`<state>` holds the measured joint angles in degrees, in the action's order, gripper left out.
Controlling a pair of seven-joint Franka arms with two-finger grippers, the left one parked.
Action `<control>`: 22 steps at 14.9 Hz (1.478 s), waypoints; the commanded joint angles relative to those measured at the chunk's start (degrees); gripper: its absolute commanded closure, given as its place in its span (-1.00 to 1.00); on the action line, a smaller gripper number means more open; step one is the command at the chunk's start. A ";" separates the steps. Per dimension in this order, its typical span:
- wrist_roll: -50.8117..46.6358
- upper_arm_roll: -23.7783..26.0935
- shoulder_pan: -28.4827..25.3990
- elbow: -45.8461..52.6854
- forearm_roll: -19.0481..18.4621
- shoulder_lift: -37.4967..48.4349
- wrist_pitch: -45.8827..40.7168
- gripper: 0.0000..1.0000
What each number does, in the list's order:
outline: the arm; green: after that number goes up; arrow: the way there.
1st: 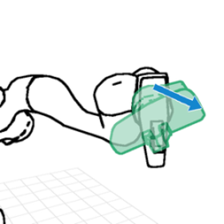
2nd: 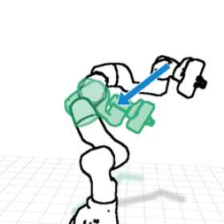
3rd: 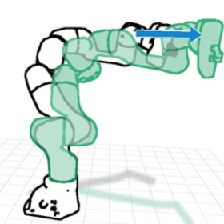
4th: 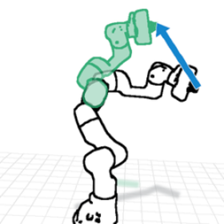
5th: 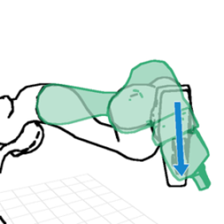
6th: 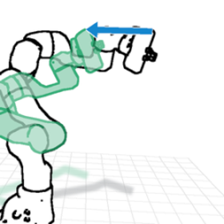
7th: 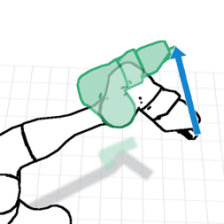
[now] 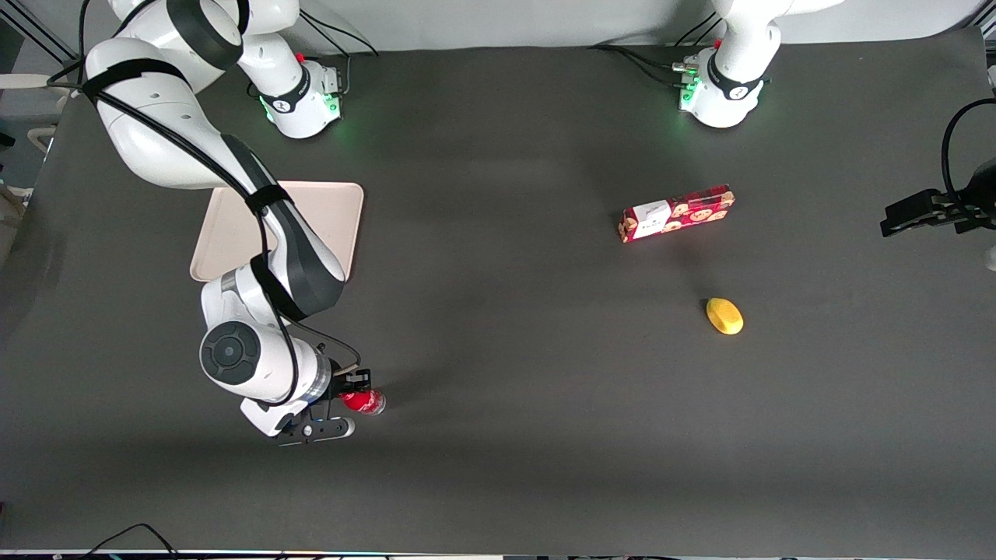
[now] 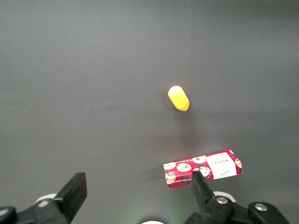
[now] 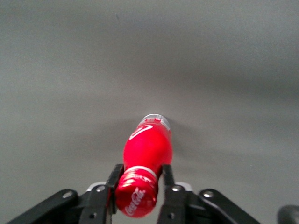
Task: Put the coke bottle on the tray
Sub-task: 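Close the right gripper around the bottle's cap end, then lift the bottle and carry it toward the white tray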
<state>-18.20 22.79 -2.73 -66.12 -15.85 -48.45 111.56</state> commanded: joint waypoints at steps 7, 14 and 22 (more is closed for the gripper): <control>-7.20 0.50 0.71 -0.06 -1.55 5.63 -4.48 1.00; -6.06 0.50 5.80 -1.11 -0.76 22.24 -23.64 1.00; 13.61 -12.05 11.08 -37.79 8.90 53.50 -17.46 1.00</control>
<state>-11.00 16.19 7.68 -81.98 -10.45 -10.70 84.91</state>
